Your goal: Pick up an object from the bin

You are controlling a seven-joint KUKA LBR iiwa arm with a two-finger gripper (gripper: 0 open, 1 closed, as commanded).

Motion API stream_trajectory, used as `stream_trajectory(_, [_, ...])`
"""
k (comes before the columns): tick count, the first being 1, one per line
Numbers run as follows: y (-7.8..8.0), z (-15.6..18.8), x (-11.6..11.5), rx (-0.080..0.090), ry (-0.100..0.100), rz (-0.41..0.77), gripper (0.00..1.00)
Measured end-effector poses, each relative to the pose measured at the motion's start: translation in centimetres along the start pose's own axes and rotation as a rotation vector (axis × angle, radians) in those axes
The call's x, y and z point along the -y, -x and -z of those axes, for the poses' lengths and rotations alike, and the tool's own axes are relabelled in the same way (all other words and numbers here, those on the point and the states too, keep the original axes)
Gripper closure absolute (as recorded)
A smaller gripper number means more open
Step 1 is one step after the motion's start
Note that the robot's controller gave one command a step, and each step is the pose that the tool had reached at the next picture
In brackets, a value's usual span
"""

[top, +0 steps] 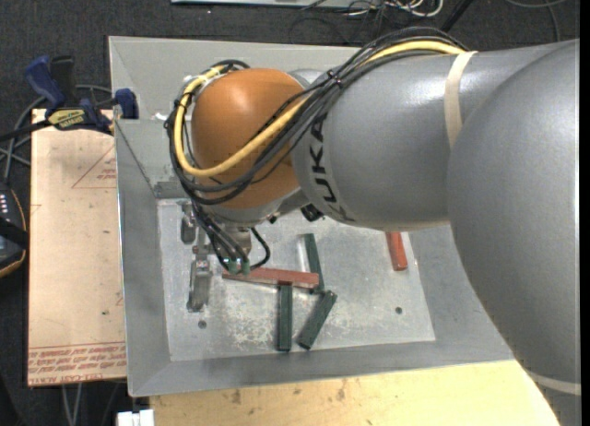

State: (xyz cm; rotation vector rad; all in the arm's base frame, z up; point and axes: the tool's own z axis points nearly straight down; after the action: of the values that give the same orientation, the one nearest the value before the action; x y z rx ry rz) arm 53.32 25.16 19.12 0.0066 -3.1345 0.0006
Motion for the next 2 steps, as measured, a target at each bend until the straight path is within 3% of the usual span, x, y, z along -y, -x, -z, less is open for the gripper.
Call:
stream_trajectory(1, [4.4,-1.2,6.9,0.01,-0.002,0.019,0.0])
stream_trajectory(2, [1.8,-11.7,14.2,0.004,0.0,0.32,0.0])
